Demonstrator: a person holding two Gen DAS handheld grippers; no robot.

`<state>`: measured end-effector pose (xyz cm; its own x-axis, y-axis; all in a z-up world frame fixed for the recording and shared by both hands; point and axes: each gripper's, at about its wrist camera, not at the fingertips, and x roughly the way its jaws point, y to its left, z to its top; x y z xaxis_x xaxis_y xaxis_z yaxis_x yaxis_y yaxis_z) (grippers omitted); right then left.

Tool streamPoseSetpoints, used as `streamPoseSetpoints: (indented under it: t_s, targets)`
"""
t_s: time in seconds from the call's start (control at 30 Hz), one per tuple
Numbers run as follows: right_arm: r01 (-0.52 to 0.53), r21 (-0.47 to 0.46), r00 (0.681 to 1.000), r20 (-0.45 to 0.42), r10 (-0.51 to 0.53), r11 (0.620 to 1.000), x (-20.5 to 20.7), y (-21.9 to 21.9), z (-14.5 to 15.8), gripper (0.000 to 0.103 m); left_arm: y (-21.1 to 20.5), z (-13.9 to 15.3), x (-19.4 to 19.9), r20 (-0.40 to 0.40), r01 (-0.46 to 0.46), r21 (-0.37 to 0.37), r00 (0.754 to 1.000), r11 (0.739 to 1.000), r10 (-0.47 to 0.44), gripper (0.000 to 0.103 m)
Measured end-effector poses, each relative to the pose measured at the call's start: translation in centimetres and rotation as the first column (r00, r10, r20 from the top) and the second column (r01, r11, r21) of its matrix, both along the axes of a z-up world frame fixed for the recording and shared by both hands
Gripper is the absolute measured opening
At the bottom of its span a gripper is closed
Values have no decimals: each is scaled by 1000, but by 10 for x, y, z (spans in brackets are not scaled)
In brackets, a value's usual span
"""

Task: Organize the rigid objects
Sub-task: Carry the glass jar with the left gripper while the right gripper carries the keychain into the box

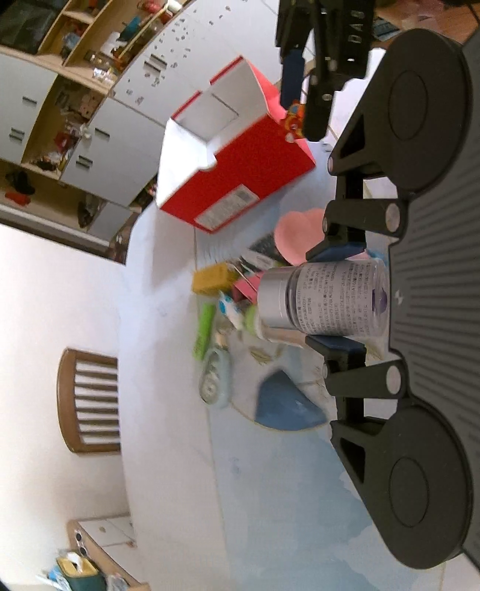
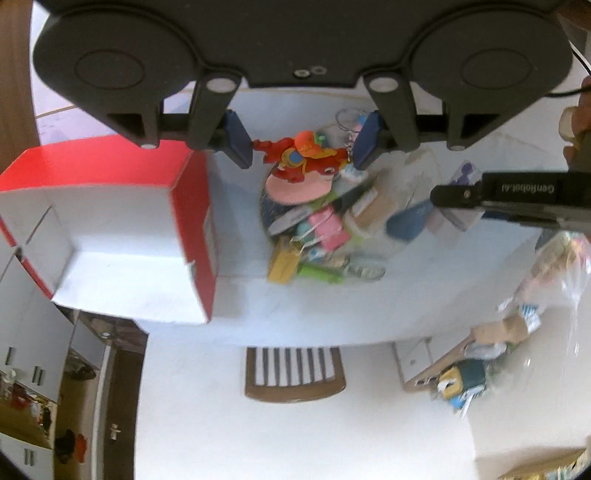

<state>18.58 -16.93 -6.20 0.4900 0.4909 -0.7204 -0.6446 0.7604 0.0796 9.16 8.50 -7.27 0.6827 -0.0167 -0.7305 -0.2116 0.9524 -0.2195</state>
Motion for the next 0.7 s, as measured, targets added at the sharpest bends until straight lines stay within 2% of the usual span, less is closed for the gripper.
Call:
streamPoseSetpoints:
  t_s: [0.3,0.5,0.7]
  targets:
    - [51,21,995,82,-52,998,32,-19,37,59,-21,33,34,37,95,-14,995,995,-94,40]
    - [64,20,991,120,-66,998,53,-39,46,59,-43,50,70,54,128,-12,990,992,-128,40]
    - [64,7,991,120,-65,998,79,-60,42,59,-73,63,111,65,153,3,986,988,-153,40]
